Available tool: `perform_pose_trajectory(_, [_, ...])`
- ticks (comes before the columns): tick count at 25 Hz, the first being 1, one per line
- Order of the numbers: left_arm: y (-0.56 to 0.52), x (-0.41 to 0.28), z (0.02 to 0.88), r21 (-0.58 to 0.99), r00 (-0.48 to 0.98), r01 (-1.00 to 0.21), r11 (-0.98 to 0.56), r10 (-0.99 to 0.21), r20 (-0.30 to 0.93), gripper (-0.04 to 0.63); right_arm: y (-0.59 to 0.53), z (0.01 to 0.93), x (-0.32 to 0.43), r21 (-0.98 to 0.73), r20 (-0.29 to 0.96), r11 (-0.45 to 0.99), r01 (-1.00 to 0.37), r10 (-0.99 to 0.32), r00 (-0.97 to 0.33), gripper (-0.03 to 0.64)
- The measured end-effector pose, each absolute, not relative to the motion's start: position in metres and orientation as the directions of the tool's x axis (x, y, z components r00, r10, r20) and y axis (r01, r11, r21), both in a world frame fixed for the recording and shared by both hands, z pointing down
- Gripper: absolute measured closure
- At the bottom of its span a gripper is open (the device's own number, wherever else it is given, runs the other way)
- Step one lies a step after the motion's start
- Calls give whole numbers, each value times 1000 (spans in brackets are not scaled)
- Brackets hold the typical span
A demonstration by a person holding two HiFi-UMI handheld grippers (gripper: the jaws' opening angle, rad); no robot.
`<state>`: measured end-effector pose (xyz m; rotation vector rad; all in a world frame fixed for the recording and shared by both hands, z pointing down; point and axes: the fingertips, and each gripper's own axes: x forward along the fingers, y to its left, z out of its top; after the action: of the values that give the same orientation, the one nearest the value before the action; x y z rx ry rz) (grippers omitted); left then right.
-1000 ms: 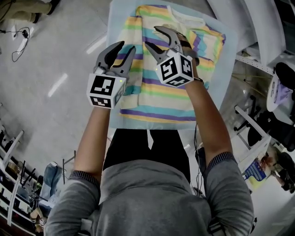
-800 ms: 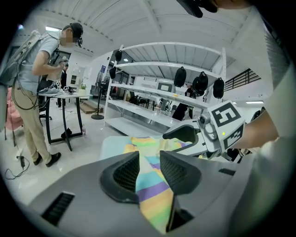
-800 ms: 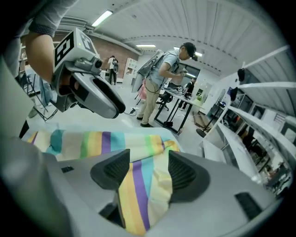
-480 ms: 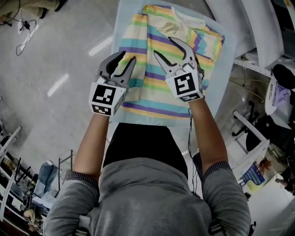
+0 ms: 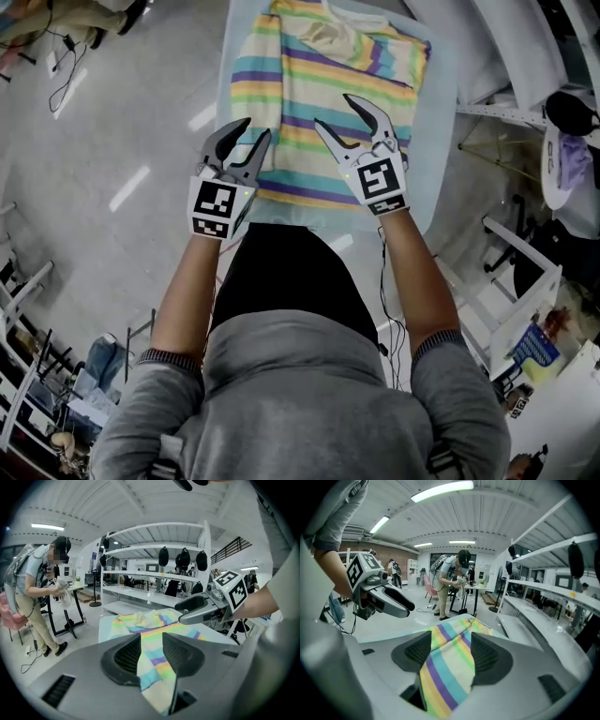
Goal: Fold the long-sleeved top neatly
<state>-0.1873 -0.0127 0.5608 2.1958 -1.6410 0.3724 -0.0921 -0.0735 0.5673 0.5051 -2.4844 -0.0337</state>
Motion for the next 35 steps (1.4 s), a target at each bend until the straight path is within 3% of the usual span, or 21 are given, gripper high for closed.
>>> perform_pose_trajectory(7, [21,-153,555,92,315,-947,-307,-841,439,409,-33,545,-58,98,498,902,-421,-410,-764,339])
perform_pose_trajectory(22, [60,-119,638,-153,263,-883,-444,-738,621,365,22,583,-45,-5,487,897,-443,-384,-784,344])
perform_pose_trajectory(35, [62,-126,703,-216,197,-832,-511,-637,745,410,33,601,-32,-43,490,890,-454,-377,-786,353])
